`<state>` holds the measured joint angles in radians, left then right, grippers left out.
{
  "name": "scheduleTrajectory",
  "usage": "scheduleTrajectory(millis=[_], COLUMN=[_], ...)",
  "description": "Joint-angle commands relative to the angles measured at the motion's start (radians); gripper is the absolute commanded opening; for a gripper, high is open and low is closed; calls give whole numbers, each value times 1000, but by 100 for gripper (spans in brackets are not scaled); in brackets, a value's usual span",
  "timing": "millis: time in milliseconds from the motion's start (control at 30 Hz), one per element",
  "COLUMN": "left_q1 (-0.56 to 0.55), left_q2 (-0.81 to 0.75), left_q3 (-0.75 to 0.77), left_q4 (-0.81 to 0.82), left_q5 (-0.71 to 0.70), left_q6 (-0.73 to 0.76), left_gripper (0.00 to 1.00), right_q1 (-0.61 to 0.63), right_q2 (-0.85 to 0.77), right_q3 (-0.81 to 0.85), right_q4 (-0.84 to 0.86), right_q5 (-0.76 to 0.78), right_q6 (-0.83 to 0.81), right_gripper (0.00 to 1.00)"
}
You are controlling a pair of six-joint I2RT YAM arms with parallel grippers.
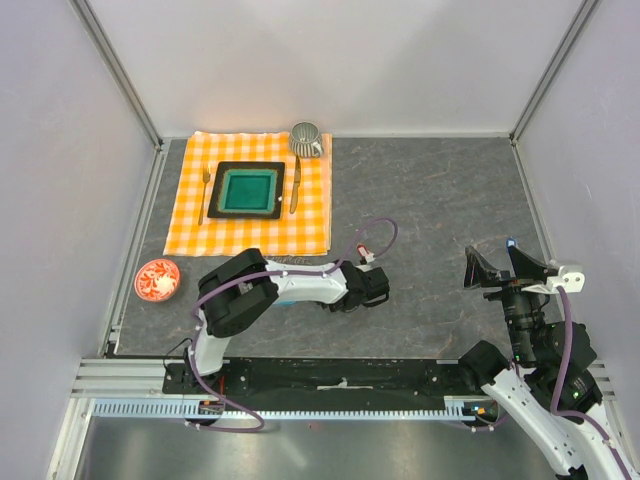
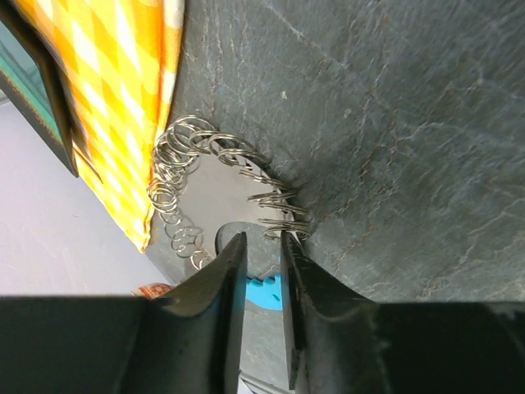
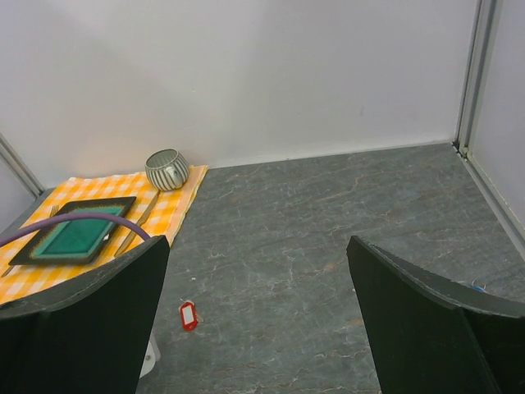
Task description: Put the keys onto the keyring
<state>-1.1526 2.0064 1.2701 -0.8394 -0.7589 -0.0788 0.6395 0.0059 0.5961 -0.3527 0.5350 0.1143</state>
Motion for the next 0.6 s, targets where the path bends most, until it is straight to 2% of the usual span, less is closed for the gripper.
scheduleTrajectory(millis=[0,67,133,167,233,367,567], left_q1=[-4,-2,8,16,47,114,235], left_q2=[-92,-136,-203,-233,-303,-498,-581], left_q3=[32,14,-33,-55,-148,-325,-482], left_q4=[-4,3,40,65,188,428,603], left_q5=[-8,10,33,82,150,352,509], left_q6=[-41,-82,-116,-151,-176,-240,-322], left_gripper=[34,40,41,44,45,46,44], right_q1=[6,6,5,6,6,6,6], right_q2=[-1,-1,-3,-1,-1,0,-1], right_q3=[-1,-1,-1,-1,-1,-1,-2], right_q4=[27,27,29,29,31,32,32], right_q5=[-4,-6,-4,-1,-1,-6,-4], right_q6=[-13,-13,-15,-15,-16,-16,-19], right_gripper=[98,98,98,98,98,98,98])
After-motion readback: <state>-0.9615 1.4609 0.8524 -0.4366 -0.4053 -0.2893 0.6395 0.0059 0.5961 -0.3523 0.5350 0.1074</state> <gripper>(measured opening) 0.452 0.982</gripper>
